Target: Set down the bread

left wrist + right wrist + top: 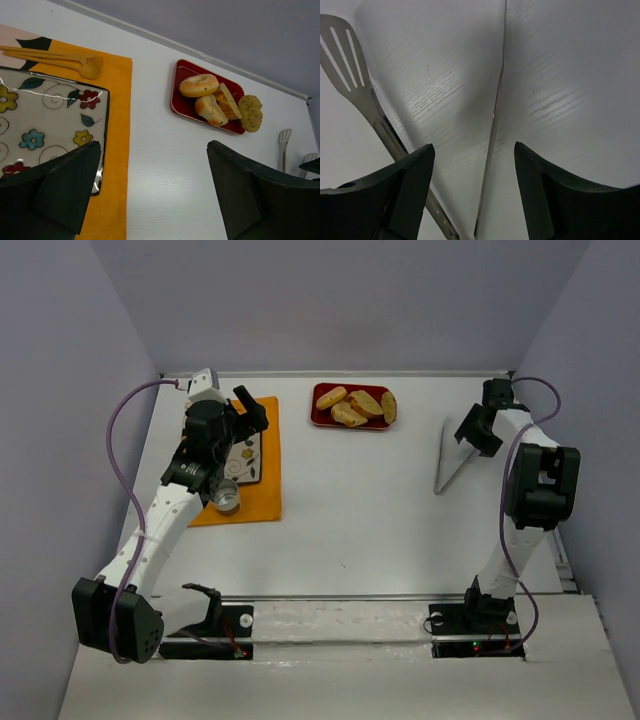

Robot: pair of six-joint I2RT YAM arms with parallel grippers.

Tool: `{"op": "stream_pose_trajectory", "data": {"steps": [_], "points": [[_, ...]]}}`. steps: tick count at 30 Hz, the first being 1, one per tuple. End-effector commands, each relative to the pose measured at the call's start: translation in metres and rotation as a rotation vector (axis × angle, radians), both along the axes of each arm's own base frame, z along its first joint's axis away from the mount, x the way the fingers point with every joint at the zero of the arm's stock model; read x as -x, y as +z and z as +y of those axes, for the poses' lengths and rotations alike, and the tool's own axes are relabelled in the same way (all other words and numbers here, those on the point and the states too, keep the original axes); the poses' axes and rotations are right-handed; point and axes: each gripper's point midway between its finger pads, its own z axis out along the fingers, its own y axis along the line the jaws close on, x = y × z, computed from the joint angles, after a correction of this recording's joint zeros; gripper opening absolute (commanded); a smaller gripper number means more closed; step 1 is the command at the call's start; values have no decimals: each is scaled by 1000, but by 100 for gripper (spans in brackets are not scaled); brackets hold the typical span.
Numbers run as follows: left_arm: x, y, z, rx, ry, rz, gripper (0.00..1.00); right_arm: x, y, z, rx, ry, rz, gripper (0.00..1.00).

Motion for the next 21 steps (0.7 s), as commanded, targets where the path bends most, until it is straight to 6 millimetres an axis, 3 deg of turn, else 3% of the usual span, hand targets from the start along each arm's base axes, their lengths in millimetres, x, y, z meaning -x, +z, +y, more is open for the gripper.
{"op": "stream_pose_trajectory", "data": {"steps": [1,7,14,17,18,19,21], "points": [[-9,18,1,20,12,-56,99,-6,-11,1,-34,-11,31,70],[-15,16,-3,20,2,-45,99,-6,-29,-3,-26,-43,68,60],[-19,15,-11,18,-38,-42,99,-14,-32,-1,-41,-45,63,33],[-15,24,-38,31,-202,-84,99,-18,-25,3,-59,-17,39,7],[-9,23,-53,47,-293,-90,99,-21,-21,6,-71,-1,17,7],[-10,24,-54,47,-295,-106,99,-23,-18,6,-68,-1,-3,7],[-2,29,-75,72,-421,-146,99,-30,6,17,-105,63,-88,7]]}}
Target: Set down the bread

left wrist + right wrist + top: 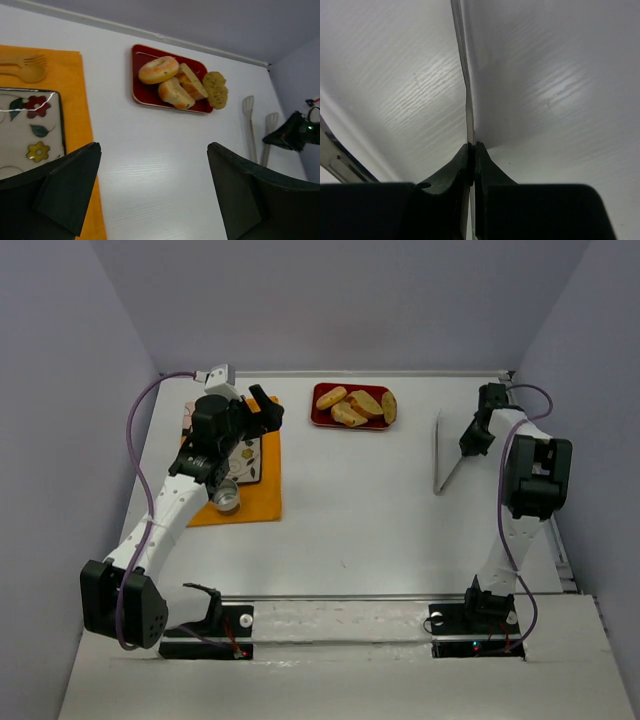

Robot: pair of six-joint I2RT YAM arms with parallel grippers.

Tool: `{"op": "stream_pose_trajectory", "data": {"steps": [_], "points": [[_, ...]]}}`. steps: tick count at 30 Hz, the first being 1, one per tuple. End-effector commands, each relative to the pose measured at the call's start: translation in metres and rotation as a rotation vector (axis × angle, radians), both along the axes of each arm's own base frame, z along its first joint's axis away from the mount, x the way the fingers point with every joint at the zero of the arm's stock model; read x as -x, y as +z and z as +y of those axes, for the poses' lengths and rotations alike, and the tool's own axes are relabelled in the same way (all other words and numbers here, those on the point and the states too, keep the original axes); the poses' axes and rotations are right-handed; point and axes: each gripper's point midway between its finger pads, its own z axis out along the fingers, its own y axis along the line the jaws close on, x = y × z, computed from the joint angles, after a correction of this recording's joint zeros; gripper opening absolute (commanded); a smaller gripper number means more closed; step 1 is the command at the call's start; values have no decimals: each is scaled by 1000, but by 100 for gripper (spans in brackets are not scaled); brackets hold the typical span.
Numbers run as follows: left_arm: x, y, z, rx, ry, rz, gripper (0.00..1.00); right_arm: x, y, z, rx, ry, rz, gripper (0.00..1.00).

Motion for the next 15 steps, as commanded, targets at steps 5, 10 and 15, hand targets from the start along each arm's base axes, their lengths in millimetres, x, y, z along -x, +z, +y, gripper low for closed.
{"op": "stream_pose_trajectory", "data": {"steps": [5,10,15], "points": [[35,42,-103,105,-543,-208,99,-36,104,64,-163,291,-386,7],[70,44,-169,112,-853,-270,99,-23,184,154,-359,567,-590,7],[83,60,-208,229,-1025,-315,99,13,258,236,-640,827,-776,7]]}}
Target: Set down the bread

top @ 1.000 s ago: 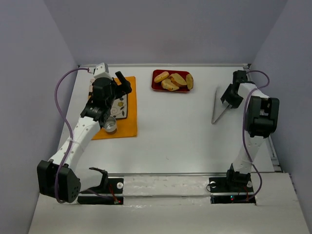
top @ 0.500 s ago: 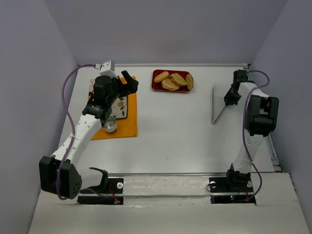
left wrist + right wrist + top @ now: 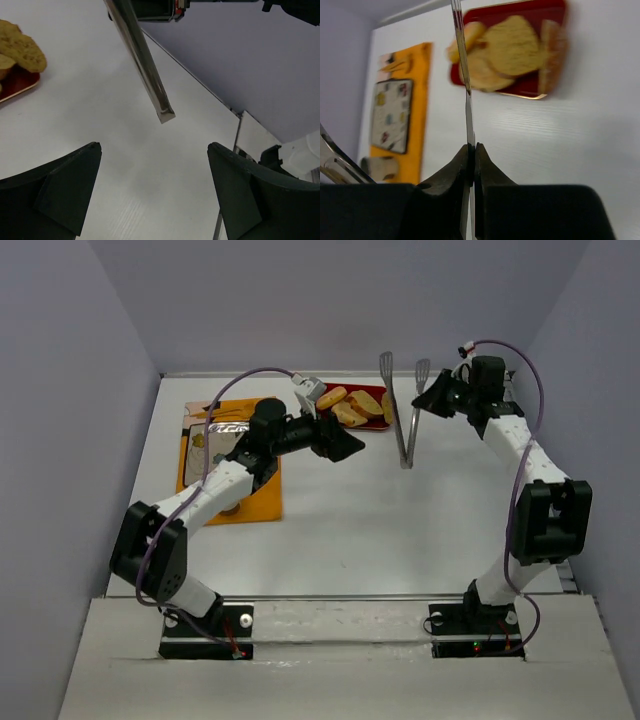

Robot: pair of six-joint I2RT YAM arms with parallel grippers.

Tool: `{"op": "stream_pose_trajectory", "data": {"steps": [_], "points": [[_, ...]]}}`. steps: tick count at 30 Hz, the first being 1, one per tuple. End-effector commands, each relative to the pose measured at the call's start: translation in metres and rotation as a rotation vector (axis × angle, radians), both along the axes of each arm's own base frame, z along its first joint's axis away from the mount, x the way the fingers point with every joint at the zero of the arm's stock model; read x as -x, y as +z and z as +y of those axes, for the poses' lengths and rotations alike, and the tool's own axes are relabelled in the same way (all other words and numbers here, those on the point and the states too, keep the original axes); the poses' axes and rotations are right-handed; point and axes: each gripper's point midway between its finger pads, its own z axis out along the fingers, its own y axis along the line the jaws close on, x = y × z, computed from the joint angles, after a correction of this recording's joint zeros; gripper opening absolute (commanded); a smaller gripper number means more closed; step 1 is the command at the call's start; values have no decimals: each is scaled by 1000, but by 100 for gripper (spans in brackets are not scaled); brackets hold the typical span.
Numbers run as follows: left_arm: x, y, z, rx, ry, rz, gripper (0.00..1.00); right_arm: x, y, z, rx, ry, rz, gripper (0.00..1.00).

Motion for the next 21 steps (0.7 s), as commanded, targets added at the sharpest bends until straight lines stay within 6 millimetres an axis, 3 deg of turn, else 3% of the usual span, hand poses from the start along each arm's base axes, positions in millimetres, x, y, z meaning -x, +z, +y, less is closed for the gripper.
{"op": "stream_pose_trajectory", "data": {"steps": [1,3,9,13,21], "points": [[25,66,-27,183,-239,-153,99,36,90,87,-277,380,-259,7],[34,82,-29,249,-291,-192,99,54,116,98,-345,444,-297,7],[56,84,-39,255,-380,-262,99,86,159,115,-410,538,-365,7],[64,89,-48,261,-401,-307,99,103,173,119,-442,571,-382,7],[49,100,-62,284,-403,-310,99,119,187,127,-486,602,-399,7]]}}
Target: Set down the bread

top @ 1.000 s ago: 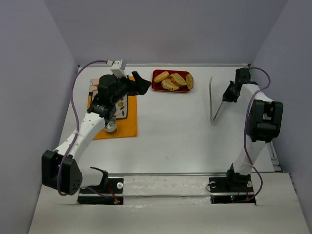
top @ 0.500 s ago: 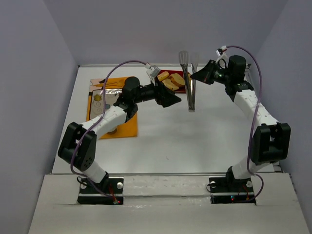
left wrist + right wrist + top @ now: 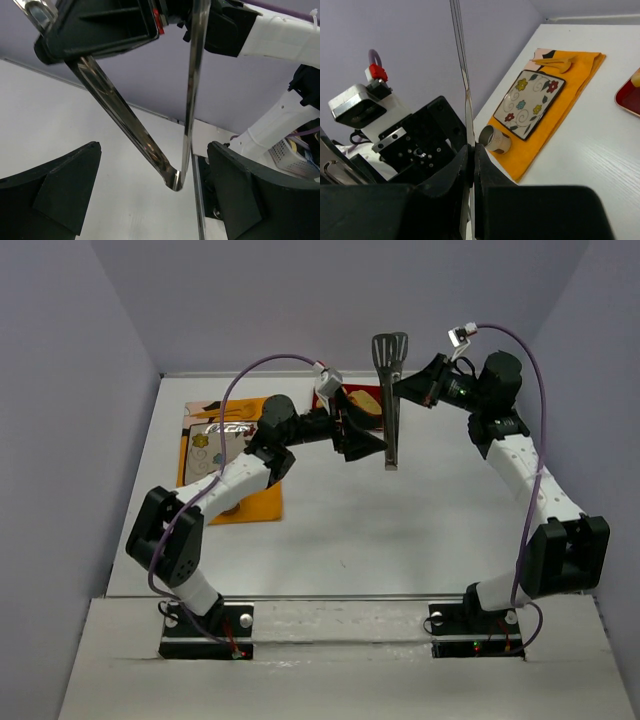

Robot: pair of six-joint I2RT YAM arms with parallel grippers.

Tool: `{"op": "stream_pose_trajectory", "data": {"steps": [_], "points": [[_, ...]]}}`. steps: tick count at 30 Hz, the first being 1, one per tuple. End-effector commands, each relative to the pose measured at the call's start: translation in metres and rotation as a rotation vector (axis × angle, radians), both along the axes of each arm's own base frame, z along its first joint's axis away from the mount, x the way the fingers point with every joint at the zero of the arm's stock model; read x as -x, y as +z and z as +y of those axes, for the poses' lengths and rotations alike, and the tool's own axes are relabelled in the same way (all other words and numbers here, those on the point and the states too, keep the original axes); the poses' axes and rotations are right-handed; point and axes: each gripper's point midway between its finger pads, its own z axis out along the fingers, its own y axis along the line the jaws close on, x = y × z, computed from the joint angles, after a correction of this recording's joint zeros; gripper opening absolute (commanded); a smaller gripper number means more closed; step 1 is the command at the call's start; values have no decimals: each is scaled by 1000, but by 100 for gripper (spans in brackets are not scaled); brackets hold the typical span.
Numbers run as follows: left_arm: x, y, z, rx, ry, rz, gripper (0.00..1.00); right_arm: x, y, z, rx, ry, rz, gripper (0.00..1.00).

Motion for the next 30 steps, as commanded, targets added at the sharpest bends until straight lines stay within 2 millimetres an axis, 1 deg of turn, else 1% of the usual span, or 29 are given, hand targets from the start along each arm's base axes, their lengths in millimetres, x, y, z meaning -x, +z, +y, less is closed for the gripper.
{"op": "stream_pose_trajectory", "data": {"steps": [1,2,7,10,11,12,13,14,15,16,17,19,20,23,24,25,26,27,30], "points": [[-1,41,-5,83,-25,-127,99,19,24,8,-40,50,-62,7],[0,40,-8,82,-36,-125,99,17,24,7,-41,41,-61,7],[5,49,-9,128,-60,-155,99,14,22,11,-47,39,-54,7],[2,49,-12,133,-69,-140,99,15,29,10,-55,38,-77,7],[0,46,-15,129,-74,-130,99,18,30,14,-57,48,-81,7],[0,44,-16,126,-83,-123,99,18,31,14,-58,48,-84,7],[0,50,-17,140,-97,-118,99,18,32,14,-59,48,-85,7],[1,46,-19,139,-115,-108,99,17,30,13,-60,39,-81,7],[5,54,-18,175,-134,-145,99,15,29,13,-60,33,-79,7],[12,56,-16,189,-174,-113,99,15,28,13,-59,28,-78,7],[16,61,-15,226,-192,-147,99,13,26,12,-59,22,-70,7],[19,67,-13,252,-219,-118,99,13,24,12,-57,20,-68,7],[17,63,-15,255,-229,-105,99,13,24,12,-57,18,-69,7],[22,70,-13,291,-279,-128,99,15,24,12,-51,20,-82,7],[20,65,-15,291,-299,-83,99,17,26,12,-46,26,-99,7],[24,71,-13,314,-318,-112,99,18,25,12,-44,27,-98,7],[22,68,-14,315,-334,-80,99,19,25,12,-40,33,-105,7],[23,72,-13,326,-343,-95,99,20,24,12,-39,34,-106,7],[20,69,-16,312,-347,-88,99,20,21,12,-35,41,-102,7]]}}
